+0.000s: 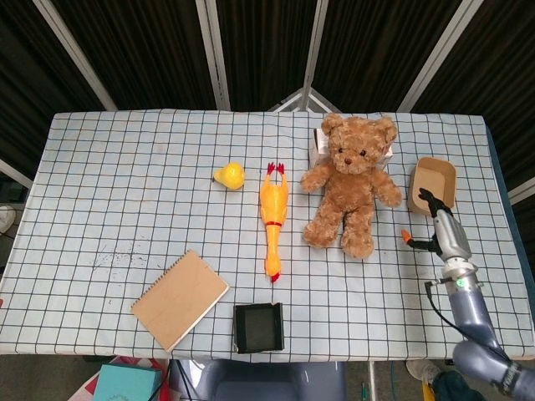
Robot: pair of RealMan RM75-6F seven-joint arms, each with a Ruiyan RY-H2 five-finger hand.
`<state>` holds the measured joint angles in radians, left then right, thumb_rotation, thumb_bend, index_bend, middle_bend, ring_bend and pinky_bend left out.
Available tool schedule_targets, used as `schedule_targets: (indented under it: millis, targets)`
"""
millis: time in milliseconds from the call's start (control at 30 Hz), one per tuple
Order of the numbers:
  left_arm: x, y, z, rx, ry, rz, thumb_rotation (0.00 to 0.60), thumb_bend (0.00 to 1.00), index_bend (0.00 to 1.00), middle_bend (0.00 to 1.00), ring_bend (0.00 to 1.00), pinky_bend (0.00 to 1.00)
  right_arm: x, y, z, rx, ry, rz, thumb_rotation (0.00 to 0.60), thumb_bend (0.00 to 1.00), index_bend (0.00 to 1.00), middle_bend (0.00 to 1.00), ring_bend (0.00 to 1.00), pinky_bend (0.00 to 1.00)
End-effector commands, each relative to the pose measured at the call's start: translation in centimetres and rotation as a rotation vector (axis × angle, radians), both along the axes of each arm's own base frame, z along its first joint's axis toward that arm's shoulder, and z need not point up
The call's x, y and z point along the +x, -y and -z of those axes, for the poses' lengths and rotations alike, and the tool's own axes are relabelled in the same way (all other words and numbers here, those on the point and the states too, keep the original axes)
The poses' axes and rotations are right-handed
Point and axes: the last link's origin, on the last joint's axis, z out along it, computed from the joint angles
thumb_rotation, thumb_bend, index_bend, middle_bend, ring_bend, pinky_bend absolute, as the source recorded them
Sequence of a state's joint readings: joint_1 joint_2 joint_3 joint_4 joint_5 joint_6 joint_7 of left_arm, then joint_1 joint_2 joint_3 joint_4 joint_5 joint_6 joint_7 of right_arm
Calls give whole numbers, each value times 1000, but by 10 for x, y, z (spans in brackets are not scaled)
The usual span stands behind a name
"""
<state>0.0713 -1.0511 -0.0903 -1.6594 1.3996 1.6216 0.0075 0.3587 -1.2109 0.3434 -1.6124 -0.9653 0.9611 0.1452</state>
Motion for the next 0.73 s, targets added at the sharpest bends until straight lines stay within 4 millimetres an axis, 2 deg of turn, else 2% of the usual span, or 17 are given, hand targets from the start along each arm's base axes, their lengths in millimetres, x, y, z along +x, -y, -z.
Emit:
schedule_targets:
  millis: [33,67,200,500,733]
  targets:
    - [1,1,0,0,1,4,600,269,216,0,0,135,-15,-51,-8,35,-126,-17,600,351,105,130,0,0]
    - [1,2,0,-1,3,9,600,269,217,0,0,135,-25,-74,-10,57,-281,-49,600,351,106,130,0,0]
    - [2,4,1,-6,3,12,600,269,217,0,0,135,-30,-95,-7,4,-404,-104,600,351,106,130,0,0]
    - [2,3,1,-8,3,15,600,269,217,0,0,135,-51,-108,-4,-70,-621,-245,600,351,105,130,0,0]
    - [1,4,0,-7,9,17,600,269,217,0,0,135,-50,-111,-13,-134,-640,-239,600,350,106,130,0,0]
